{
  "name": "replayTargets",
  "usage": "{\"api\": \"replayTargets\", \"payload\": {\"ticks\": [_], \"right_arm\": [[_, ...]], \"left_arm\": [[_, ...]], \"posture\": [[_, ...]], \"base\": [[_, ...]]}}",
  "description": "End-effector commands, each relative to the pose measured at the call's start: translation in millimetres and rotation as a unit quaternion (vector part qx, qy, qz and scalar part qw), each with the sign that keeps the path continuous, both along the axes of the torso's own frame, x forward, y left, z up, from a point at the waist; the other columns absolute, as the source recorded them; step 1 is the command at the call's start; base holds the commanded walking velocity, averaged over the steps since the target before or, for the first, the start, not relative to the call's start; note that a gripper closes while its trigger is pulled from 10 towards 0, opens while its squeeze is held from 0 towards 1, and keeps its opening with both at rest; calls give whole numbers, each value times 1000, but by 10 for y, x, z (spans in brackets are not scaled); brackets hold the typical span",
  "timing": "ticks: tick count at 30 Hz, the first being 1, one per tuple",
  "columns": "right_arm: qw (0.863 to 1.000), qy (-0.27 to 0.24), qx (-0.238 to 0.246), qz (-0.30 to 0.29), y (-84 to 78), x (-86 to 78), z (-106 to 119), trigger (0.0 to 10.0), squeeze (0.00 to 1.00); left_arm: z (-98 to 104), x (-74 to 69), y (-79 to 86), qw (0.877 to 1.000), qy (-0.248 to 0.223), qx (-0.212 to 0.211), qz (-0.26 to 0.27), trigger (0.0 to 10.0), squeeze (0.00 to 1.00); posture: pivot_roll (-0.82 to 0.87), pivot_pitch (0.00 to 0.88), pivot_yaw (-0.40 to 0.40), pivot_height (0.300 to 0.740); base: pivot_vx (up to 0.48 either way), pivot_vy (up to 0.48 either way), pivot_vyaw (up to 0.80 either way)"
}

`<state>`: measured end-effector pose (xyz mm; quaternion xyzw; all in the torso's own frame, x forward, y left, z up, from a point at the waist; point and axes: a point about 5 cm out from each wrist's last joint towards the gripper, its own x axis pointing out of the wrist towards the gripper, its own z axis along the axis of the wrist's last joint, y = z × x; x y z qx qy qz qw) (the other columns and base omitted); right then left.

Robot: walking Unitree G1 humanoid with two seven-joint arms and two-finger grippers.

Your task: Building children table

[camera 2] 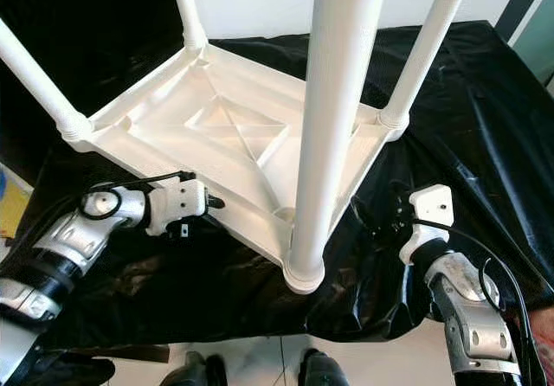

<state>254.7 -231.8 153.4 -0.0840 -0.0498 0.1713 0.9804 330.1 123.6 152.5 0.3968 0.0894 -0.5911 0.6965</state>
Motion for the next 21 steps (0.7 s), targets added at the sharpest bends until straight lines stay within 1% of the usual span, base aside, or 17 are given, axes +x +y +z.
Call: {"api": "replayTargets", "payload": {"ticks": [1, 2, 3, 4, 5, 7, 11, 16, 17, 20, 21], "right_arm": [[1000, 8, 3, 1, 18, -29, -31, 10000, 0], [1000, 8, 3, 1, 18, -29, -31, 10000, 0], [1000, 8, 3, 0, 20, -32, -34, 10000, 0], [1000, 8, 3, 0, 20, -32, -34, 10000, 0], [1000, 8, 3, -1, 25, -30, -37, 10000, 0], [1000, 8, 4, -2, 33, -25, -39, 10000, 0], [1000, 7, 6, -2, 43, -23, -39, 10000, 0], [1000, 4, 7, -9, 49, -26, -42, 10000, 0], [1000, -1, 11, -20, 41, -14, -38, 10000, 0], [999, -9, 13, -32, 36, 13, -24, 10000, 0], [999, -13, 14, -40, 30, 29, -17, 10000, 0]], "left_arm": [[-157, 29, 113, 999, 14, 35, 33, 0, 0], [-157, 29, 113, 999, 14, 35, 33, 0, 0], [-159, 46, 128, 998, 7, 47, 33, 0, 0], [-159, 46, 128, 998, 7, 47, 33, 0, 0], [-157, 89, 139, 997, -5, 69, 34, 0, 0], [-151, 121, 118, 997, -2, 69, 43, 0, 0], [-150, 132, 96, 997, 3, 62, 46, 0, 0], [-147, 182, 76, 997, 2, 52, 62, 0, 0], [-145, 228, 71, 996, -2, 48, 79, 0, 0], [-143, 296, 80, 993, -15, 48, 106, 0, 0], [-104, 354, 74, 990, -28, 32, 135, 0, 0]], "posture": [[-142, 177, 83, 740], [-142, 177, 83, 740], [-140, 178, 85, 740], [-140, 178, 85, 740], [-135, 177, 88, 740], [-135, 178, 89, 740], [-137, 177, 94, 740], [-142, 173, 97, 740], [-144, 170, 99, 740], [-145, 166, 97, 740], [-145, 164, 96, 740]], "base": [[0, 0, 0], [0, 0, 0], [0, 0, 0], [0, 0, 0], [0, 0, 0], [0, 0, 0], [0, 0, 0], [0, 0, 0], [0, 0, 0], [0, 0, 0], [0, 0, 0]]}}
